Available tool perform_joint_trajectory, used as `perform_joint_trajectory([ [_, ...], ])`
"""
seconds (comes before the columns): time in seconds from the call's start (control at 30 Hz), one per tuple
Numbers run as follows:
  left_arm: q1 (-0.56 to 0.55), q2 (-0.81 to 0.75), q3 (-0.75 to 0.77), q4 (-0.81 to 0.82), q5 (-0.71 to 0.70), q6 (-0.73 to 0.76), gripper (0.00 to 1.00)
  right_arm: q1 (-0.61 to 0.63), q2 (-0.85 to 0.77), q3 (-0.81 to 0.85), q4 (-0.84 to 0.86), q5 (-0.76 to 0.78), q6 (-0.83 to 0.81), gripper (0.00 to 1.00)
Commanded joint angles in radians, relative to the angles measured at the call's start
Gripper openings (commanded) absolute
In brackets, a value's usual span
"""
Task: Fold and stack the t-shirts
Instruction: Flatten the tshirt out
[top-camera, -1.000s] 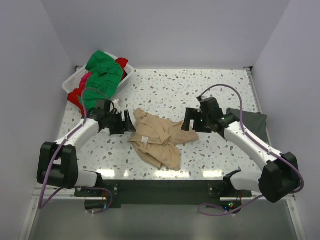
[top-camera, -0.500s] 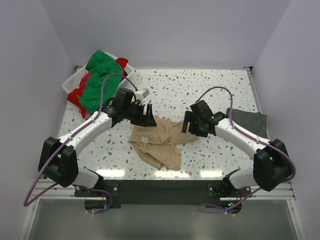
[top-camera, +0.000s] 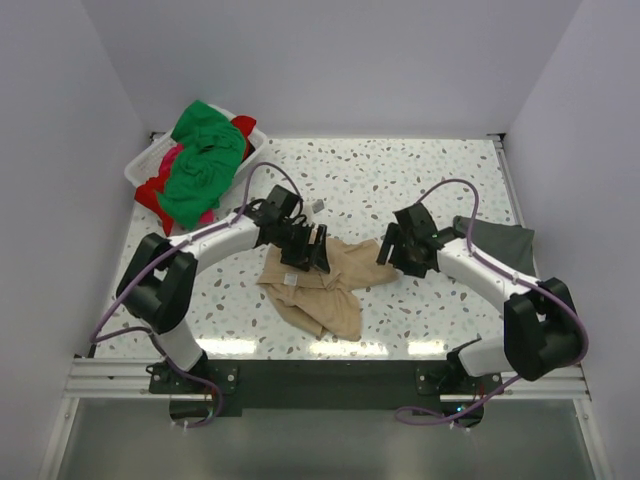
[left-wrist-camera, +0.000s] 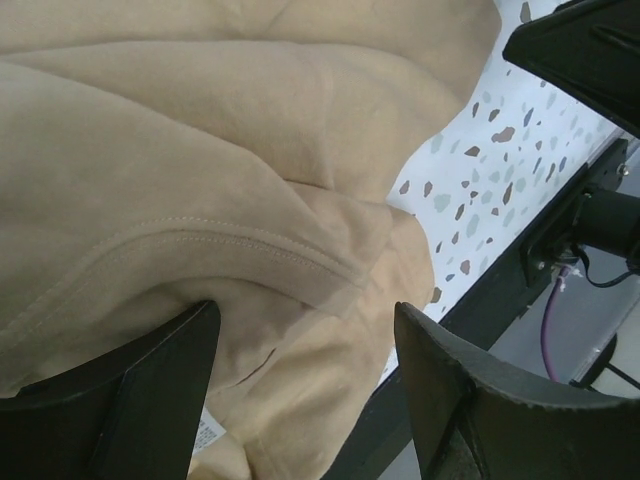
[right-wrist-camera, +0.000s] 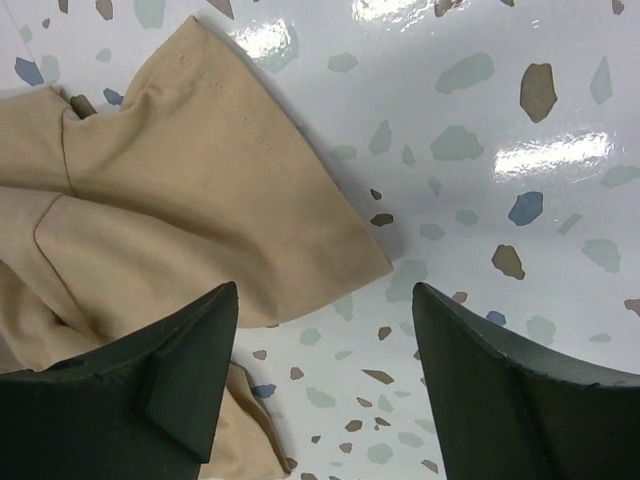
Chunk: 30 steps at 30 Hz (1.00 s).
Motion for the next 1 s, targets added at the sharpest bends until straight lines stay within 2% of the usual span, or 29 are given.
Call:
perform_joint_trajectory([
  [0.0,-0.008,0.024,0.050,0.024,0.067,-0.038,0.75,-0.021,0.014,-0.013,0.071,0.003,0.002,0.74],
  [0.3,-0.022,0.097,0.082,0.003,0.027,-0.025,0.73,-0.036,0.101,-0.009,0.103,-0.026,-0.019,0.71],
  [0.4,-0.023,0.105,0.070,0.018,-0.005,-0.012,0.68,-0.036,0.116,-0.012,0.112,-0.023,-0.030,0.70],
  [0.5,-0.023,0.117,0.071,0.014,-0.025,-0.002,0.53,-0.042,0.141,-0.004,0.122,-0.035,-0.039,0.68],
  [0.53,-0.023,0.119,0.070,0.013,-0.029,0.001,0.44,-0.042,0.150,0.003,0.122,-0.041,-0.041,0.65],
  [0.63,-0.023,0.113,0.070,0.012,-0.054,0.004,0.33,-0.045,0.179,0.013,0.119,-0.066,-0.047,0.59],
  [0.67,-0.023,0.110,0.070,0.013,-0.061,0.006,0.24,-0.050,0.193,0.017,0.119,-0.072,-0.051,0.56],
  [0.7,-0.022,0.104,0.068,0.012,-0.077,0.012,0.20,-0.052,0.199,0.019,0.117,-0.083,-0.055,0.54],
  [0.77,-0.015,0.099,0.071,0.007,-0.089,0.020,0.09,-0.058,0.210,0.028,0.114,-0.112,-0.061,0.44],
  [0.8,-0.002,0.097,0.074,-0.002,-0.100,0.027,0.05,-0.061,0.218,0.031,0.106,-0.112,-0.064,0.38],
  [0.83,0.006,0.088,0.082,-0.003,-0.101,0.028,0.00,-0.065,0.221,0.042,0.100,-0.112,-0.067,0.26],
  [0.97,0.073,0.073,0.149,-0.011,-0.088,0.027,0.00,-0.094,0.216,0.094,0.042,-0.178,-0.076,0.03],
])
